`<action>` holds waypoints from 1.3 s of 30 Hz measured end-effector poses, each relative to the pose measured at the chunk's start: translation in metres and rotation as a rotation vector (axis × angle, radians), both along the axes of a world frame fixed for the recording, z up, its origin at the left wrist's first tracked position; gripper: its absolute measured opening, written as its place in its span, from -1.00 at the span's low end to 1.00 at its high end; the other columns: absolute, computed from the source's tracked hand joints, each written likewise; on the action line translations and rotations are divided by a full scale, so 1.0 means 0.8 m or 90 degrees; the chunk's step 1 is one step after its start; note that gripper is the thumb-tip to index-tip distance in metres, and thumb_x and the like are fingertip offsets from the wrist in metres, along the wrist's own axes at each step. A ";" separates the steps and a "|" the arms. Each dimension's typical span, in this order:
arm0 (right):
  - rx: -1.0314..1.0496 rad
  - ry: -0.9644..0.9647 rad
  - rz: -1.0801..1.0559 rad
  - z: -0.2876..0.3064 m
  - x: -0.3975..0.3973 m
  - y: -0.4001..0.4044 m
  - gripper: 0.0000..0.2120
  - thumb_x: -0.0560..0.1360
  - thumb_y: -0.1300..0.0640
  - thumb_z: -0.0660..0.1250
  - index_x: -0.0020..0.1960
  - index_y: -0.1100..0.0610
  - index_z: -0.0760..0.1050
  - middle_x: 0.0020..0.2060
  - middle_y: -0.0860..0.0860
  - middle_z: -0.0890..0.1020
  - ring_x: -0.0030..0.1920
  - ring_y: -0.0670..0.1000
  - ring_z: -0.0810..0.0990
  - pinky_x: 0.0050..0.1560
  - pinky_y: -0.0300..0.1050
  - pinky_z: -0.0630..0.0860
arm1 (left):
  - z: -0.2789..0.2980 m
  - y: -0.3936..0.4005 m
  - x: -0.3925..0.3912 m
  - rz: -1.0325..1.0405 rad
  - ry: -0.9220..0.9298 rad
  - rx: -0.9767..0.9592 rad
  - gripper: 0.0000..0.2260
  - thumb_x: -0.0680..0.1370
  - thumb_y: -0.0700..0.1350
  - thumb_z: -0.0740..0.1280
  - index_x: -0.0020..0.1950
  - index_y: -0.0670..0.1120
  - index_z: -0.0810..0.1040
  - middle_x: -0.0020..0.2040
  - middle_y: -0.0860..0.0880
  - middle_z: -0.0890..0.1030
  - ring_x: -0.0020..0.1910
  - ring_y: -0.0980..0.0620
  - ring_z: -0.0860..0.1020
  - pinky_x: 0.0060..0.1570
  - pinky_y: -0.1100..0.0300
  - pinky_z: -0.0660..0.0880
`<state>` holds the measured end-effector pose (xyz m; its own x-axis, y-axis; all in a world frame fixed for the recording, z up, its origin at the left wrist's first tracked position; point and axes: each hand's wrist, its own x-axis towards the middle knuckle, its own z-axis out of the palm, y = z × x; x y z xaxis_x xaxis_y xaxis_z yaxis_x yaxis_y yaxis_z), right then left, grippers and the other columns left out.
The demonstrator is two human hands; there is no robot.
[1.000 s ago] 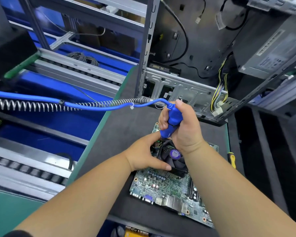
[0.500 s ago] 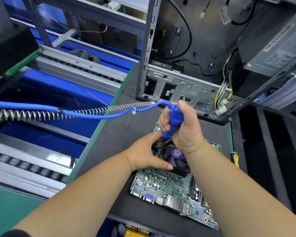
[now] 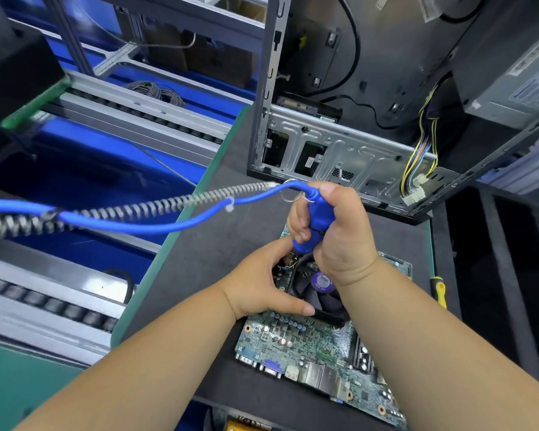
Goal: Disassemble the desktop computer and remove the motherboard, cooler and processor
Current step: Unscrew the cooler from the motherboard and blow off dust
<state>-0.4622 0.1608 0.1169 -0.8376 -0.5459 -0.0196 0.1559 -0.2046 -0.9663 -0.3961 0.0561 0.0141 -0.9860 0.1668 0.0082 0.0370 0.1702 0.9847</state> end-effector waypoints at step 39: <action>0.076 0.005 0.041 0.003 -0.004 0.005 -0.60 0.34 -0.21 0.26 -0.43 0.12 0.43 -0.54 0.05 0.41 -0.50 0.05 0.34 -0.36 -0.08 0.24 | 0.017 0.005 0.004 -0.009 0.003 -0.052 -0.15 0.20 0.07 0.64 0.43 0.07 0.40 0.36 0.09 0.47 0.38 0.12 0.40 0.39 0.02 0.35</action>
